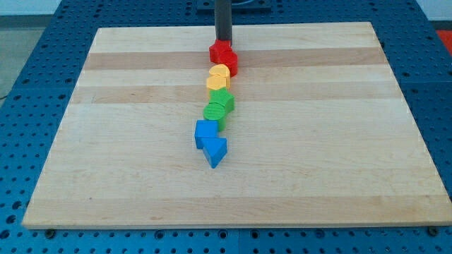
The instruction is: Point at the red star
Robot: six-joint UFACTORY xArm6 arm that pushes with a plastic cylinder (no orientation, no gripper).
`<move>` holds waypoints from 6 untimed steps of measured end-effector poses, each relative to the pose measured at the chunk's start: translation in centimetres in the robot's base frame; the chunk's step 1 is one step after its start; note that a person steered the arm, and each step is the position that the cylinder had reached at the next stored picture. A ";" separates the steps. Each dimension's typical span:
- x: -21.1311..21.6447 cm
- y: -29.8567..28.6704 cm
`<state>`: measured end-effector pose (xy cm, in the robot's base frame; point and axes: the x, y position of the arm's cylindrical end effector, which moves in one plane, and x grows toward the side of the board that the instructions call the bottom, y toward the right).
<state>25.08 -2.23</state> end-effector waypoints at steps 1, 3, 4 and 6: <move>0.0 0.0; 0.0 0.0; -1.7 0.0; -1.0 15.4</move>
